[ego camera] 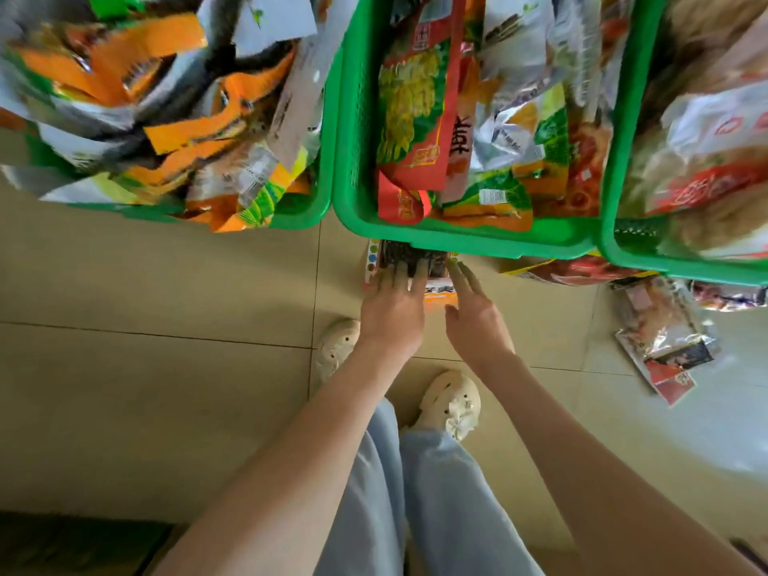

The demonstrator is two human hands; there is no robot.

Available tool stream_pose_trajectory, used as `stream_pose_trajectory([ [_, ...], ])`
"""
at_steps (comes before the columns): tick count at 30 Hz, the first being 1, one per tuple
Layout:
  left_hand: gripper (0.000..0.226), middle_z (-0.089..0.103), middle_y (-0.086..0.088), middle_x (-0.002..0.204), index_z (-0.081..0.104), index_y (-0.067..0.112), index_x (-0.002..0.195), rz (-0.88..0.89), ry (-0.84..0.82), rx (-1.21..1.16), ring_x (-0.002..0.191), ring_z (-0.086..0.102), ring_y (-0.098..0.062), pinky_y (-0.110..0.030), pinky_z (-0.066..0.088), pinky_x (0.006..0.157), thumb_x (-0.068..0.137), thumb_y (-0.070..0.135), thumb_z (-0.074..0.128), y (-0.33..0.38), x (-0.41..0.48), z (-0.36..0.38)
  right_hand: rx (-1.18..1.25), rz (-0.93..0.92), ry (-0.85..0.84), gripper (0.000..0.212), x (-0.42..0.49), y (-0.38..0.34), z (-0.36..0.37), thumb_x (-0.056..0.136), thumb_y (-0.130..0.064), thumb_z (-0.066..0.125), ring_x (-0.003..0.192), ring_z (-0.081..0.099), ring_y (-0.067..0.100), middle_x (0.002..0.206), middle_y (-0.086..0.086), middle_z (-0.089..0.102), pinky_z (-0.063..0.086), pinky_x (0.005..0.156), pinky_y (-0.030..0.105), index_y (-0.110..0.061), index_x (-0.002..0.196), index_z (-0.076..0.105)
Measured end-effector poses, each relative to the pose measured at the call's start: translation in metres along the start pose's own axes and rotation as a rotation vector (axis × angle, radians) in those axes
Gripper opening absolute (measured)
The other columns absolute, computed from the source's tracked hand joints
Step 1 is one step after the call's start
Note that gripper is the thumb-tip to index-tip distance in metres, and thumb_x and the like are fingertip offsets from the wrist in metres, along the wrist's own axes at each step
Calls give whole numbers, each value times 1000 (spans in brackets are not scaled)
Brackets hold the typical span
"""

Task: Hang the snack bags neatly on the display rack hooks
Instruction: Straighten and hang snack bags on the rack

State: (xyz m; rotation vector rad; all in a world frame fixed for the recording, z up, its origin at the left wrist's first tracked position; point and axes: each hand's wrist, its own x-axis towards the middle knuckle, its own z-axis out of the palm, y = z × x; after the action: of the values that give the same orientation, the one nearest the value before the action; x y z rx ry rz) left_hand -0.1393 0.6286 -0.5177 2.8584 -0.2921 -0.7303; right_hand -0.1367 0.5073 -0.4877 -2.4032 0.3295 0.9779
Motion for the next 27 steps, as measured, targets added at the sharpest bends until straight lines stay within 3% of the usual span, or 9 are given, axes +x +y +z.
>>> stream_pose_trajectory([
  [1,66,49,-18,134,38,10,139,-19,-45,18,125,45,-32,-43,37,105,80,22,65,-2,-5,-14,-38,14,-15,72,-7,-5,-7,89,0,43,121,50,31,157,-8,8,47,88,40,-27,148,11],
  [3,62,37,-17,141,30,9,141,-90,-111,-14,131,33,-33,-42,27,110,86,24,55,0,-22,-55,-131,35,-21,74,-27,-20,-24,89,1,42,123,47,31,157,-7,3,47,83,38,-28,148,7],
  [7,49,51,-8,124,39,12,132,-167,-60,-262,110,52,-27,-37,41,89,87,27,54,14,-73,-171,-110,-48,3,51,-95,-71,-78,90,-1,41,127,41,27,146,2,32,45,90,40,-17,137,34],
  [11,53,54,-9,123,41,9,135,-188,130,-316,109,54,-30,-39,43,88,86,24,57,22,-111,-301,38,-178,126,40,-162,-156,-165,89,-4,44,119,46,29,131,7,46,45,80,38,-13,128,44],
  [17,46,52,-8,125,42,12,132,-253,386,-357,114,51,-30,-40,43,85,90,28,51,16,-141,-476,116,-484,291,41,-232,-296,-292,93,-10,45,119,47,28,134,7,44,42,79,35,-16,133,41],
  [23,54,48,-8,132,33,14,140,-301,520,-400,118,49,-27,-38,42,89,91,26,49,-40,-139,-596,143,-697,413,39,-254,-410,-370,95,-14,47,102,57,23,135,4,44,46,76,27,-17,134,43],
  [27,54,46,-9,133,34,13,139,-254,594,-409,118,48,-30,-40,42,90,90,24,52,-88,-131,-648,186,-750,474,43,-235,-475,-385,93,-12,49,102,57,28,128,9,46,51,79,45,-18,134,41],
])
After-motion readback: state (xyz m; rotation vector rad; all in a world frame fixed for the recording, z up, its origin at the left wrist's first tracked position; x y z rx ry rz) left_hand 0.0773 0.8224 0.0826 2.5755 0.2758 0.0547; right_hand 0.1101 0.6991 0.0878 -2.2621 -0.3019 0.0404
